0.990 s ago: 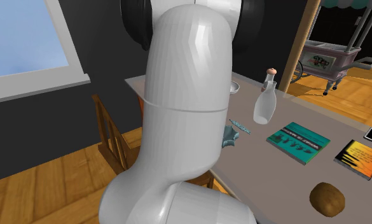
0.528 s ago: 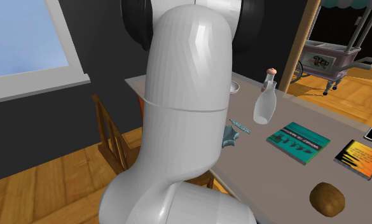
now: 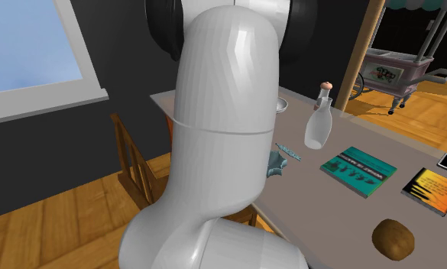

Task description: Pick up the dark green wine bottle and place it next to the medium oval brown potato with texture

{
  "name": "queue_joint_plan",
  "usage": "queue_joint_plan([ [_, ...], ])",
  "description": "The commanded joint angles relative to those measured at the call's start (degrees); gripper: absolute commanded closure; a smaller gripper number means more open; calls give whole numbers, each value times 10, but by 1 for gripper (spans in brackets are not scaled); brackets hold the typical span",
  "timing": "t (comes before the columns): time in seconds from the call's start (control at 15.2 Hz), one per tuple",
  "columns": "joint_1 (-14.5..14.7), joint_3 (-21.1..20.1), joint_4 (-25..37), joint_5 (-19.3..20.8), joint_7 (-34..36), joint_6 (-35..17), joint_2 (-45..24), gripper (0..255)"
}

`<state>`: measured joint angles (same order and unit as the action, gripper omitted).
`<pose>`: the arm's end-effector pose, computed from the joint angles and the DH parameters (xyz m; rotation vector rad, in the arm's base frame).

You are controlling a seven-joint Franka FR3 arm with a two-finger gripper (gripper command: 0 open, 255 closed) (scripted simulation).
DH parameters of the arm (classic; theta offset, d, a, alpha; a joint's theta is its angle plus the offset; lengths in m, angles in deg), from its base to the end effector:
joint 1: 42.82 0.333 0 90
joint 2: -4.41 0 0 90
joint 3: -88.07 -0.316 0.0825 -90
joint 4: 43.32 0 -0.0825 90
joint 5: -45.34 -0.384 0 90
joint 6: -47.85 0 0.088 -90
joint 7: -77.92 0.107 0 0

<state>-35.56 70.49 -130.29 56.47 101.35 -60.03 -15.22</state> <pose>0.6191 0.2422 0.4763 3.0769 0.0954 0.1083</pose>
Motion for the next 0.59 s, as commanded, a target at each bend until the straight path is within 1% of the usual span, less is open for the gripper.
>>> queue_joint_plan([
  [0.0,0,0,0,0,0,0,0,255],
  [0.07,0,0,0,0,0,0,0,255],
  [0.53,3,-2,51,-3,-6,53,2,255],
])
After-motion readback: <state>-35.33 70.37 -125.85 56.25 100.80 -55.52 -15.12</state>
